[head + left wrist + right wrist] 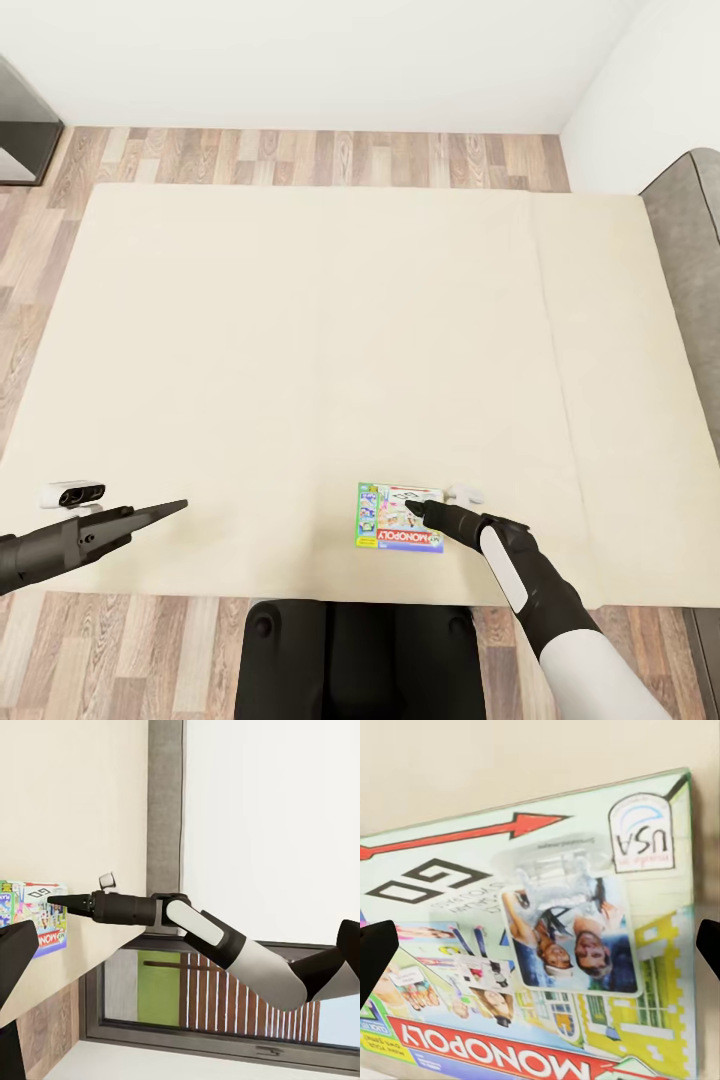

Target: Put all the toys in the child's room - the three board games (two on the bed and one on the table), the two jigsaw puzzles on the table, and the tennis ball on the table - inside the toy box on the table in the child's room.

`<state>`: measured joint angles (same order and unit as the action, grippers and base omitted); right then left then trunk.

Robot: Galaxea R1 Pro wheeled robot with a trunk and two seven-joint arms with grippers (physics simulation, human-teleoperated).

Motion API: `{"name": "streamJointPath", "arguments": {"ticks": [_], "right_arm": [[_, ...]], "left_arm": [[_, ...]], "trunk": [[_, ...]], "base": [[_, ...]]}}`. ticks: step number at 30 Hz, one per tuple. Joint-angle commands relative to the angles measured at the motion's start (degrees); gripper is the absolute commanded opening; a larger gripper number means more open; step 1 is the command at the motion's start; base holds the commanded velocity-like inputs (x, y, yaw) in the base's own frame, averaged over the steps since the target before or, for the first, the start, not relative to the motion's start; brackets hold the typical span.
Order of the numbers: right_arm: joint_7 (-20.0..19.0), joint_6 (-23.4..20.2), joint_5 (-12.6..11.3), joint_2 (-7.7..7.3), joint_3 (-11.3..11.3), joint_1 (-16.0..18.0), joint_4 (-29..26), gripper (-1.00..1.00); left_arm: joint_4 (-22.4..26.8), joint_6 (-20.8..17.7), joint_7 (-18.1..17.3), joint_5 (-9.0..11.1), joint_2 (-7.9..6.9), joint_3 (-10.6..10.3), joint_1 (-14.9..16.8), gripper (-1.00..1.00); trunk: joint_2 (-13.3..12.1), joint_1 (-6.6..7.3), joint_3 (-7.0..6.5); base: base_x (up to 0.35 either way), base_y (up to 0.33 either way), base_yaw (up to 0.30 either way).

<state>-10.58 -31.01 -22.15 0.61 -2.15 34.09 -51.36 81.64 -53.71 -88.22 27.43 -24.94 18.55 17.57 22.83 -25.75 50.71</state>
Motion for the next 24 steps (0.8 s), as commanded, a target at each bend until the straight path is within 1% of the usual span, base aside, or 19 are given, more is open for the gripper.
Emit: {"name": "streamJointPath", "arguments": {"ticks": [1,24], "right_arm": [[-0.1,-0.3,-0.1,0.01,0.0,0.0,-0.1,1.00],[0.3,-0.2,0.0,0.09,-0.1,0.0,-0.1,1.00]], "left_arm": [[0.0,-0.6,-0.2,0.0,-0.02,0.0,0.0,1.00],[0.0,-0.6,-0.2,0.0,-0.04,0.0,0.0,1.00]], "trunk": [[0.1,-0.03,0.06],[0.1,-0.03,0.06]], "base": [[0.000,0.014,0.000],[0.000,0.001,0.000]]}}
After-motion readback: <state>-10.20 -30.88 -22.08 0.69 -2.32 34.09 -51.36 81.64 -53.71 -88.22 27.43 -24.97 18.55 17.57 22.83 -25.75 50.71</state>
